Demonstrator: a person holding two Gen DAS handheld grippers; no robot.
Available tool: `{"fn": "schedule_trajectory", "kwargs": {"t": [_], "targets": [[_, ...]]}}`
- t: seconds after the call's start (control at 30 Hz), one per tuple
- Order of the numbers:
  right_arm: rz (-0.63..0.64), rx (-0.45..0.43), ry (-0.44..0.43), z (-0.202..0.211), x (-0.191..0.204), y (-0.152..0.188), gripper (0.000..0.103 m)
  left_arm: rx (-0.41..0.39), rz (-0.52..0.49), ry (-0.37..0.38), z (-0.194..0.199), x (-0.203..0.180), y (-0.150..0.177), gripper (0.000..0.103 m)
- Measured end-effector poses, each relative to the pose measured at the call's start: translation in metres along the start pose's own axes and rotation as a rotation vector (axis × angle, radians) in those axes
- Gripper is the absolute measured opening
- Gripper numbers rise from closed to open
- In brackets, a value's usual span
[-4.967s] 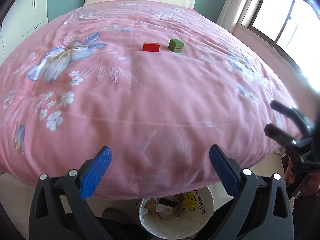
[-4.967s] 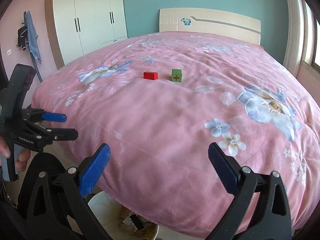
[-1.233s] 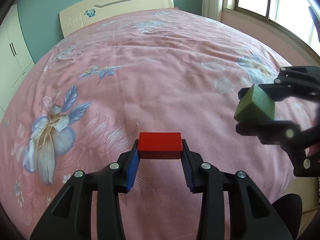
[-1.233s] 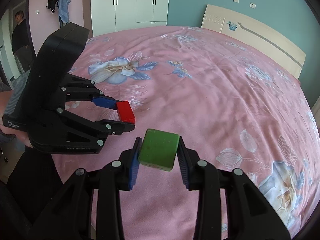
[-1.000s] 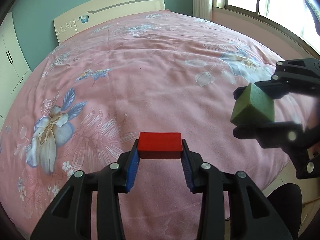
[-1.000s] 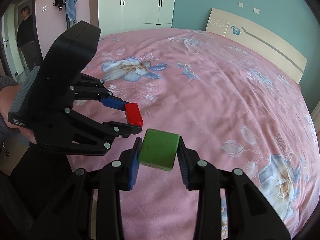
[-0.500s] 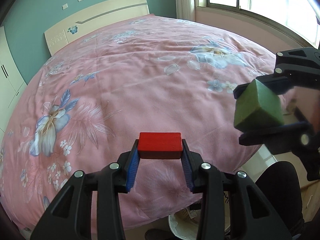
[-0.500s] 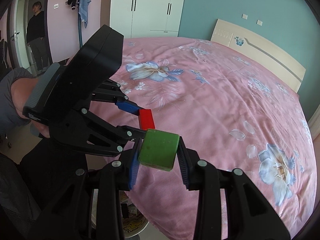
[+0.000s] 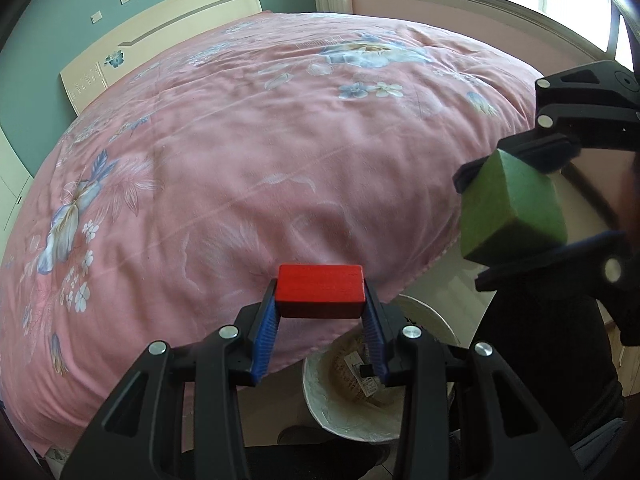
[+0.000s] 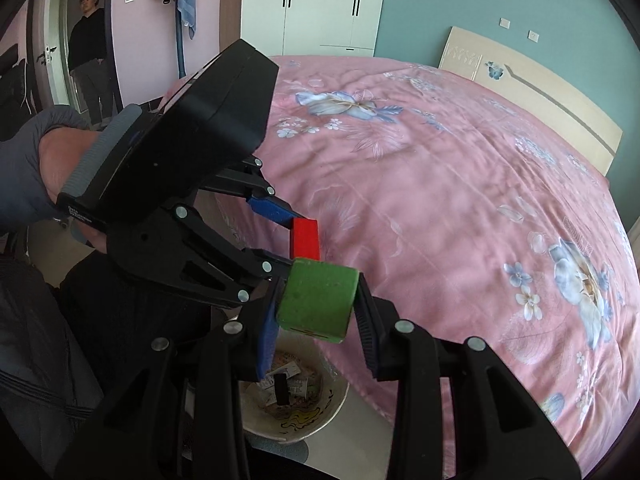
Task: Collect trash
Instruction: 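Carry the green cube and red block with both tools over the trash bin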
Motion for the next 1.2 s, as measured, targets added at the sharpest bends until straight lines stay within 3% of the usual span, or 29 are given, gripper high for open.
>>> {"fn": "schedule_trajectory", "kwargs": {"t": [0.53, 0.9, 1.2], "targets": [[-0.088, 0.135, -0.103, -0.048, 0.041, 0.088, 0.036, 0.203, 0.022, 0.111, -0.059, -0.057, 0.098, 0.042], [-0.107, 0.181, -0.147, -0.077, 0.050, 0.104, 0.036, 0.278, 0.057, 0.168, -0.092, -0.078, 0.123, 0.042], [-0.150, 0.222, -0.150, -0.102, 0.048, 0.121, 0.036, 0.319, 0.142, 0.170, -0.117, -0.066, 0.140, 0.042]]}}
Point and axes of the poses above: each gripper's, at about its wrist camera, not at the fingertips, and z roughly against the way its jaws point, x to its left, y to its underside, the point moved 6 cm from there along -z, roughly the way its jaws point, and after that the axes turned 7 degrees about -z, right-handed, at the moved point
